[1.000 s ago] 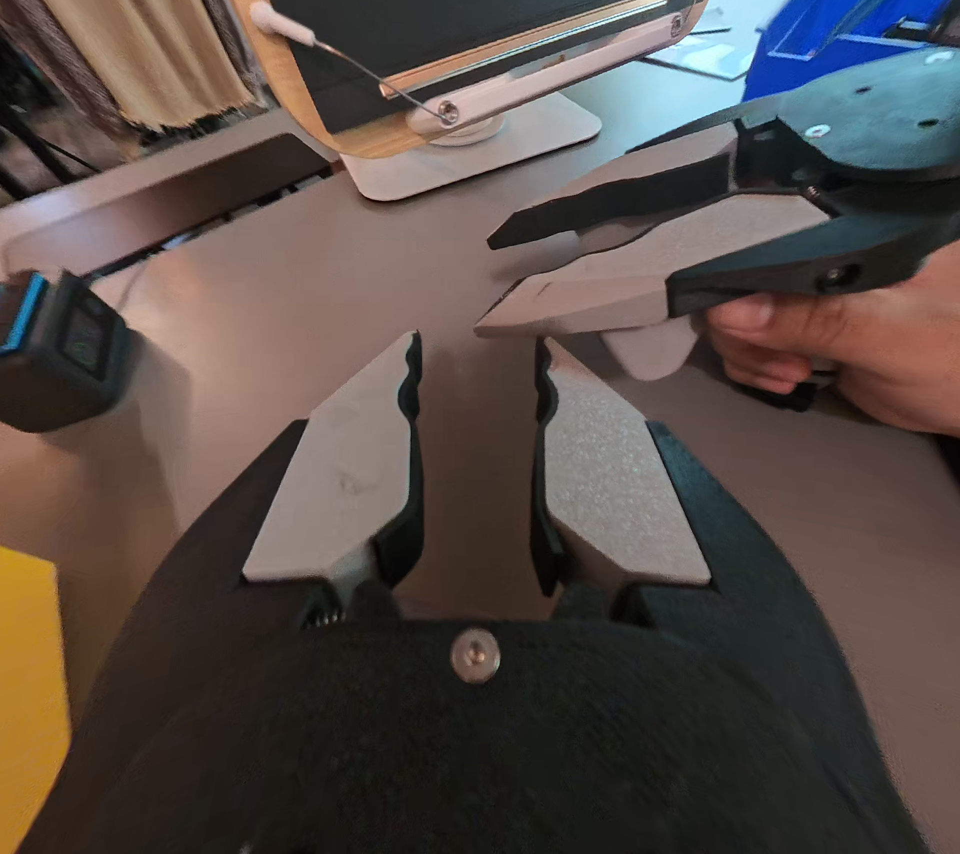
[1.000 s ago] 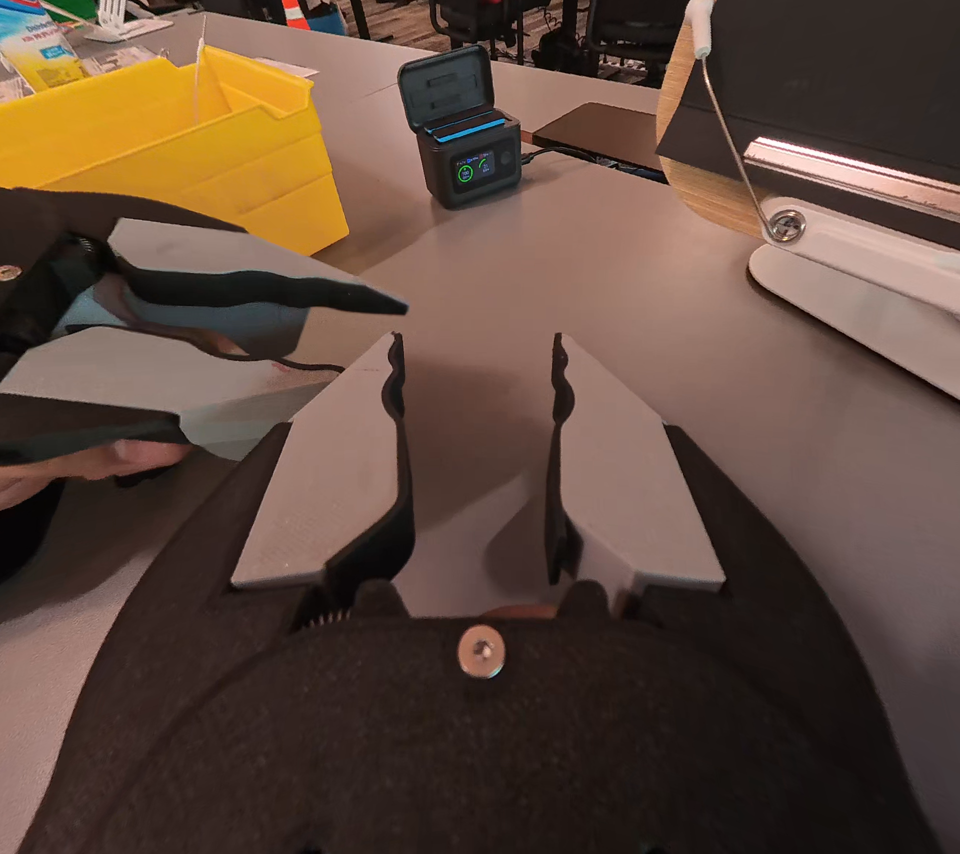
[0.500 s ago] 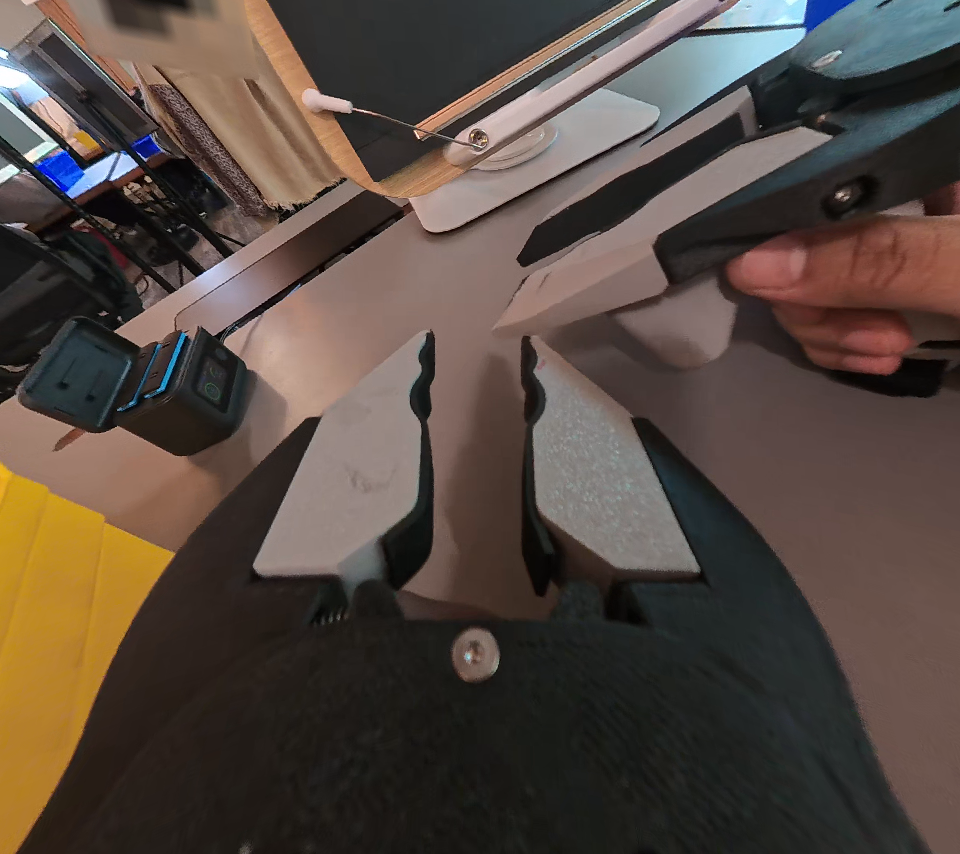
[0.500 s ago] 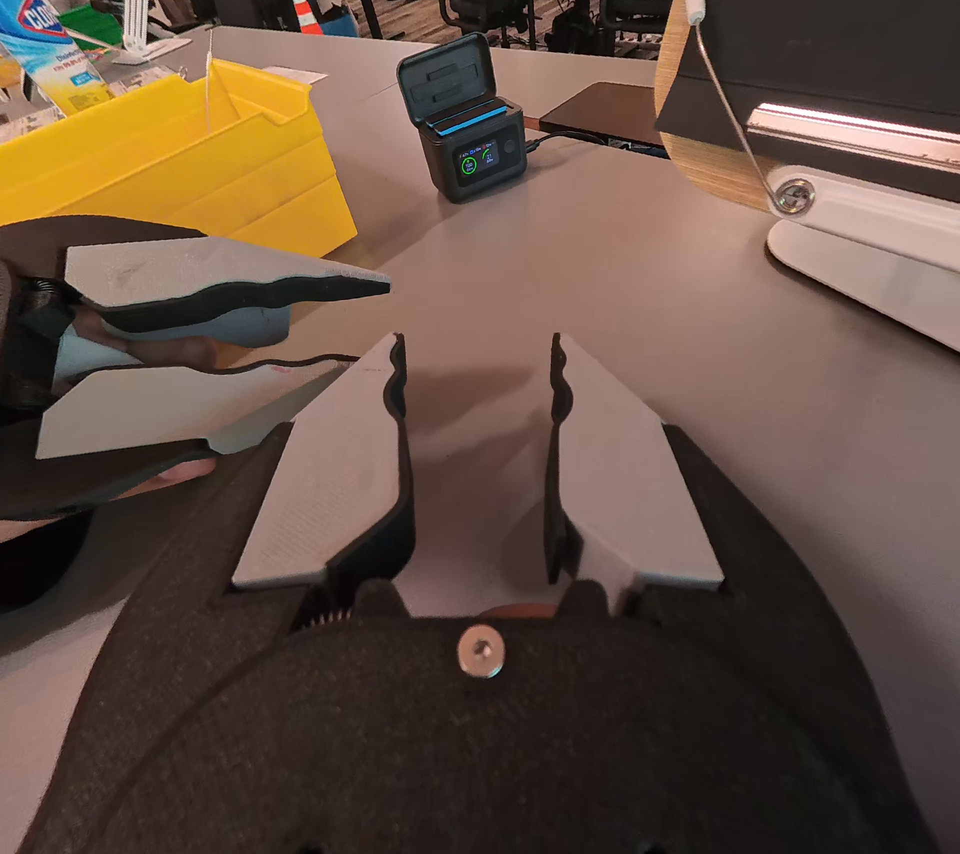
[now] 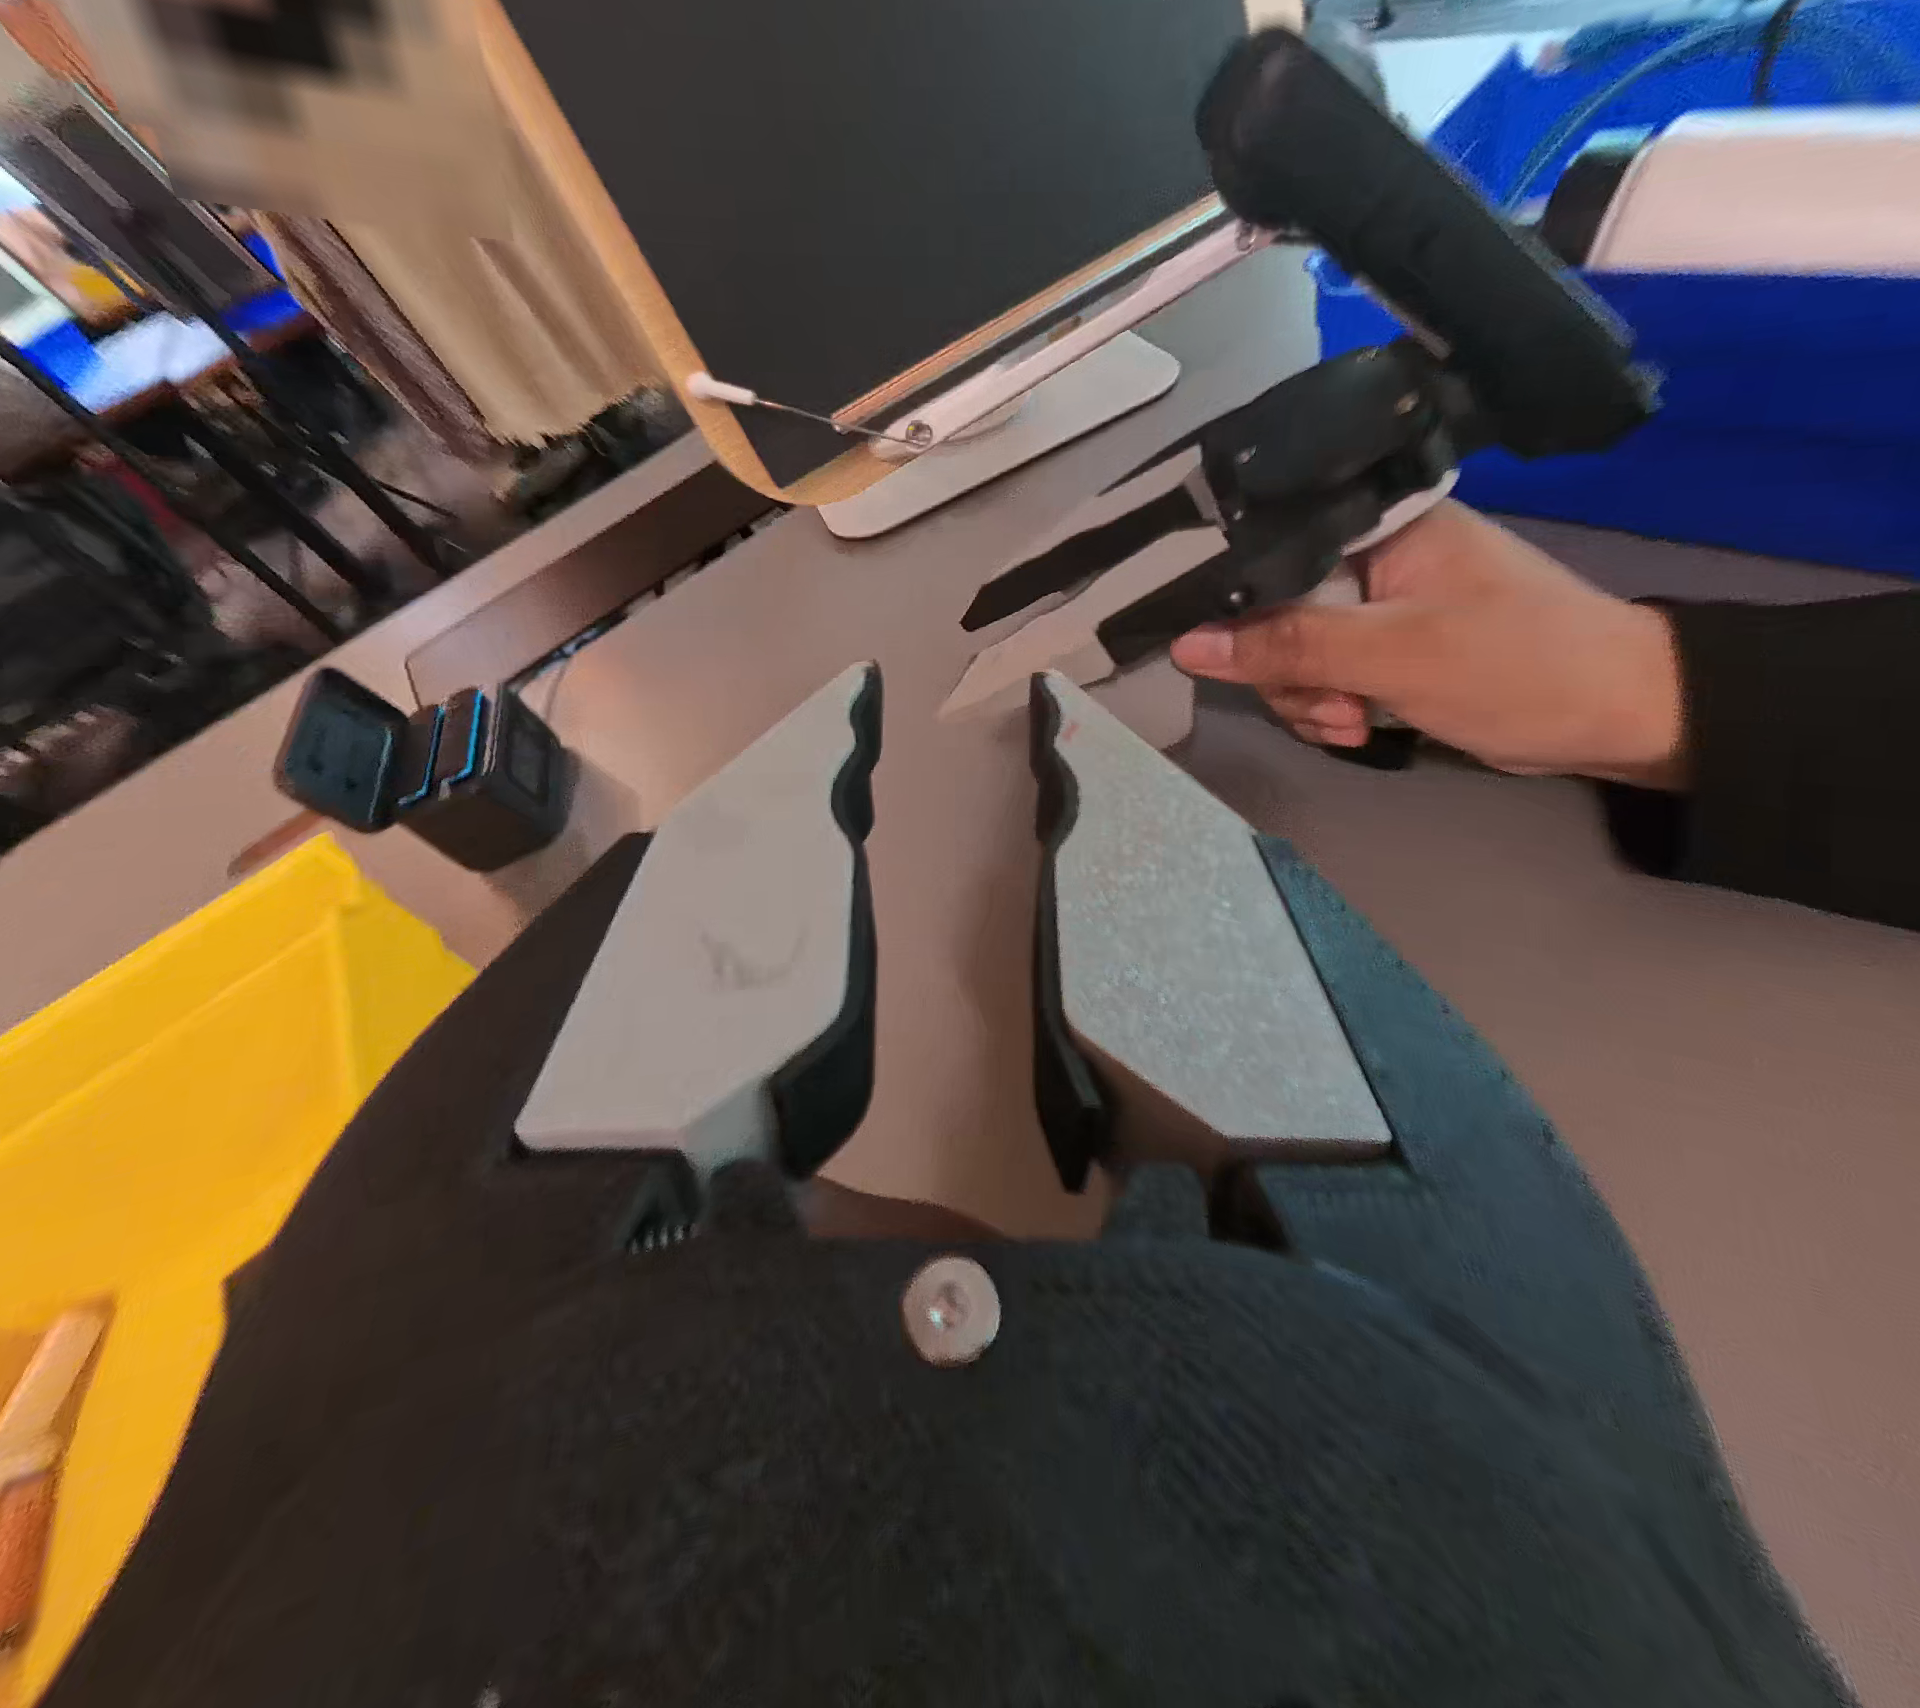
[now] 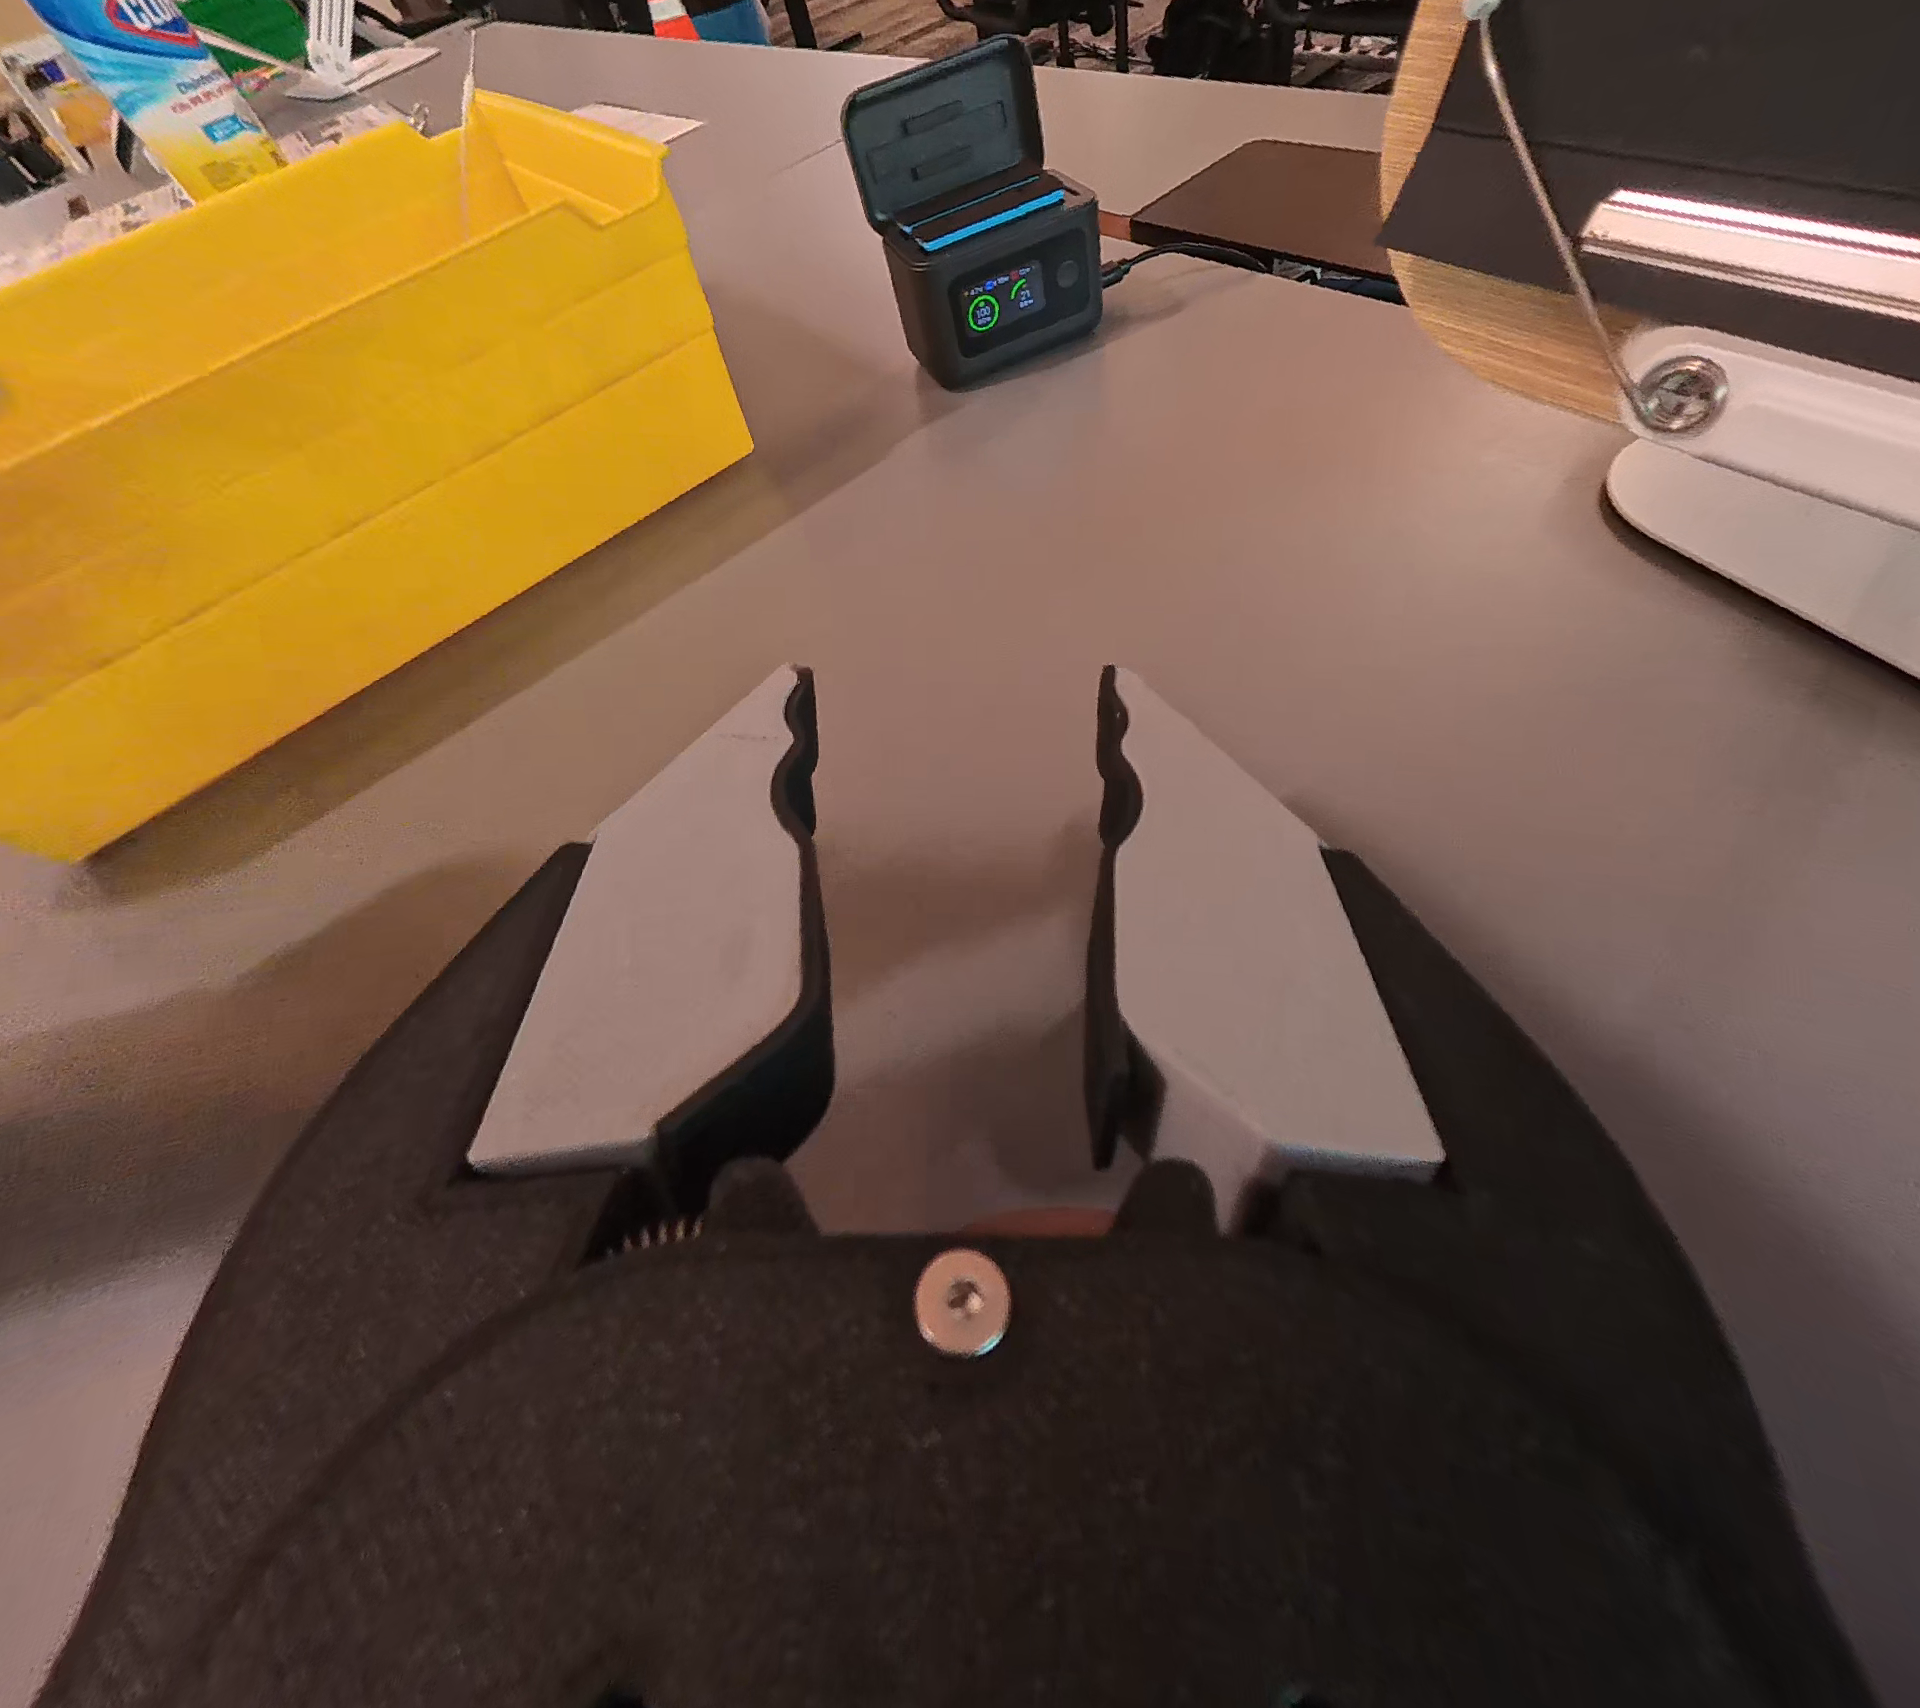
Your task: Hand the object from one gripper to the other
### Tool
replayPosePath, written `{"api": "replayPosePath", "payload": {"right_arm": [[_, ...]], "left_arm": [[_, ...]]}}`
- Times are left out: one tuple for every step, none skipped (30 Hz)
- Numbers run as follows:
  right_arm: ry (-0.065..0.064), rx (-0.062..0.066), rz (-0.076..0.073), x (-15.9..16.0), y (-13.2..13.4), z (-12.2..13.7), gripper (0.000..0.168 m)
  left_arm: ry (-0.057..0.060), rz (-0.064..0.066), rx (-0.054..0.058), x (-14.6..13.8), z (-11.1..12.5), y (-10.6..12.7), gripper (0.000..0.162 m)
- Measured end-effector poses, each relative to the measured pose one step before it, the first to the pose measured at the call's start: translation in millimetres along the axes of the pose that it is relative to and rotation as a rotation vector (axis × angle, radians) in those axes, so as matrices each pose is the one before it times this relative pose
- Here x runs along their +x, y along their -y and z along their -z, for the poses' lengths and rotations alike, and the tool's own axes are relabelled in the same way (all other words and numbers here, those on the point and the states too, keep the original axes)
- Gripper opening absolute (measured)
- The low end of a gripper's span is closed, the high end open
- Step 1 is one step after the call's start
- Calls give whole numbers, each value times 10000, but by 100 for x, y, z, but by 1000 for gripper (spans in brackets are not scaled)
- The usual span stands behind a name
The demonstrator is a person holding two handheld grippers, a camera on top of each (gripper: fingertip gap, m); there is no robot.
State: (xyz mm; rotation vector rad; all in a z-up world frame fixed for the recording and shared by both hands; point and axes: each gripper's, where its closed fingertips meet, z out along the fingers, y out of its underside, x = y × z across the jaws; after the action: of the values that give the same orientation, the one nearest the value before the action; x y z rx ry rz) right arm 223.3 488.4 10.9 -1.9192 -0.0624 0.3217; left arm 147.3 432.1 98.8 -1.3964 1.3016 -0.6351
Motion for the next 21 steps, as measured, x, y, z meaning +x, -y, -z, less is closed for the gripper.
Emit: {"api": "replayPosePath", "payload": {"right_arm": [[49, -31, 32, -95, -32, -38, 52], [46, -21, 24, -78, -32, -26, 51], [40, -10, 16, -62, -12, -7, 51], [28, -8, 7, -42, -8, -6, 51], [7, -7, 0, -6, -15, -7, 51], [2, -5, -3, -3, -3, -6, 51], [5, -6, -3, 3, -4, -2, 51], [9, -14, -4, -10, -21, -12, 51], [13, -13, -5, -5, -19, -9, 51], [13, -4, -5, -9, -1, -3, 51], [10, 2, -5, -10, 0, 10, 51], [17, 7, 0, -16, 7, 7, 51], [37, 19, 11, -64, 20, 23, 51], [45, 29, 16, -67, 40, 32, 51], [33, 30, 10, -46, 30, 39, 51], [29, 24, 3, -40, 29, 26, 51], [30, 7, -2, -36, 8, 7, 51], [20, -7, -6, -18, -1, -10, 52], [4, -9, -4, 7, -14, -12, 53], [18, -20, 3, -34, -28, -22, 53], [54, -48, 8, -67, -48, -47, 53]], "left_arm": [[-155, 321, -244, -1030, 1398, 593, 27], [223, 148, -320, -1854, 1299, 386, 31], [900, -37, -337, -3118, 1164, 142, 27], [1144, -117, -419, -3723, 805, -298, 25], [857, 17, -548, -3422, 263, -830, 28], [427, 182, -748, -2788, -299, -1408, 32], [179, 377, -886, -2278, -738, -1822, 42], [-45, 530, -872, -1735, -1084, -1873, 58], [-49, 507, -819, -1553, -1279, -1789, 64], [115, 433, -690, -1591, -1386, -1584, 60], [227, 282, -624, -1461, -1437, -1460, 59], [307, 169, -572, -1256, -1431, -1260, 60], [319, 89, -487, -963, -1323, -1028, 59], [187, -23, -440, -481, -1201, -839, 59], [176, -74, -391, -263, -1027, -601, 58], [239, -139, -337, -257, -855, -373, 56], [202, -195, -314, -134, -688, -236, 57], [70, -159, -330, 80, -583, -188, 57], [-156, -100, -424, 382, -519, -293, 57], [-323, -37, -535, 570, -512, -416, 58], [-276, 14, -559, 413, -518, -418, 63]]}}
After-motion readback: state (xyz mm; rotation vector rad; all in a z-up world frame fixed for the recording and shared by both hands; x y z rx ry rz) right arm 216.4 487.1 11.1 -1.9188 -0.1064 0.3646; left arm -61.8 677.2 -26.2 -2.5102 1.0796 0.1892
